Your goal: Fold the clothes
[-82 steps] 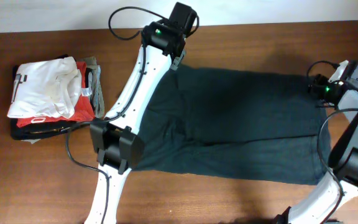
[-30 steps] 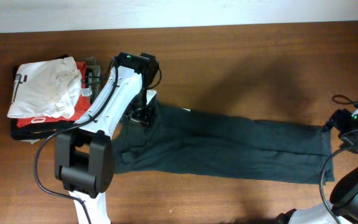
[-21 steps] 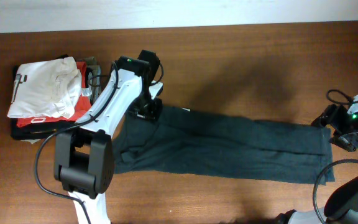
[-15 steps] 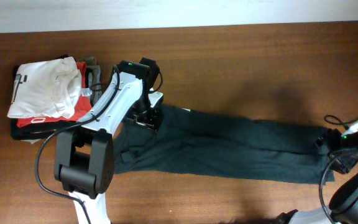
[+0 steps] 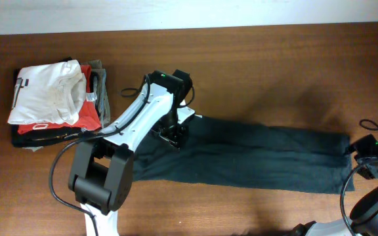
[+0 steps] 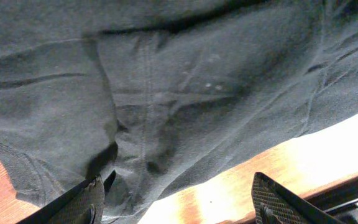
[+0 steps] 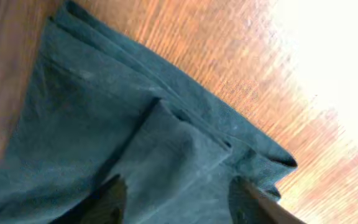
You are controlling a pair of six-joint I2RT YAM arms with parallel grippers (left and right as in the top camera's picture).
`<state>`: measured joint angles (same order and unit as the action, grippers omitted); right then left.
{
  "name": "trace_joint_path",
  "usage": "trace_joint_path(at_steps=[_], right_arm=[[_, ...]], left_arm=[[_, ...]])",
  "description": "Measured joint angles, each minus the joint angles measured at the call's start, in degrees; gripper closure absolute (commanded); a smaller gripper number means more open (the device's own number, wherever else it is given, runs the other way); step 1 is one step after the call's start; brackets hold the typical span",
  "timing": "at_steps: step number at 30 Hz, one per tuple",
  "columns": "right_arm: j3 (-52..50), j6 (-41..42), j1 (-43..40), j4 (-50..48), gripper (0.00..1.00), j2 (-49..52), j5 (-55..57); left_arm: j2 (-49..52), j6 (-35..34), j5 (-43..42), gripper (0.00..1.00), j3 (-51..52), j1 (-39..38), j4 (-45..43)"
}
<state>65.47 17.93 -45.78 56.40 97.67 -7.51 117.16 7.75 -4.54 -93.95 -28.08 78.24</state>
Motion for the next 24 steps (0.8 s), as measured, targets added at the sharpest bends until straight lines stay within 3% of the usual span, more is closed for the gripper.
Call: trace_joint_path(at_steps=[7, 10, 11, 15, 18, 22, 24], right_arm=[[0.00, 0.07, 0.00, 0.85, 0.33, 0.00, 0.00], [0.00, 0.07, 0.00, 0.92, 0.32, 0.00, 0.02], [0.00, 0.09, 0.00, 1.01, 0.33, 0.00, 0.04], [0.00, 0.04, 0.00, 1.09, 0.32, 0.00, 0.02], [0.00, 0.07, 0.00, 1.40, 0.32, 0.00, 0.02], [0.00, 0.09, 0.00, 1.49, 0.32, 0.00, 0.02], [0.00, 0.07, 0.00, 1.49, 0.32, 0.00, 0.00]], left_arm=[[-0.28, 0.00, 1.64, 0.24, 3.15, 0.00, -1.68], [-0.42, 0.42, 2.01, 0.25, 8.68, -0.55, -8.61], [-0.42, 0.79, 2.01, 0.30, 10.36, -1.29, -10.12], [-0.42, 1.68, 2.91, 0.35, 11.23, -3.72, -10.56], [-0.42, 0.33, 10.58, 0.36, 11.30, -3.96, -4.37], [-0.50, -2.58, 14.36, 0.57, 14.08, -1.77, -5.49], [-0.52, -2.93, 15.15, 1.00, 15.39, -1.09, -7.06]])
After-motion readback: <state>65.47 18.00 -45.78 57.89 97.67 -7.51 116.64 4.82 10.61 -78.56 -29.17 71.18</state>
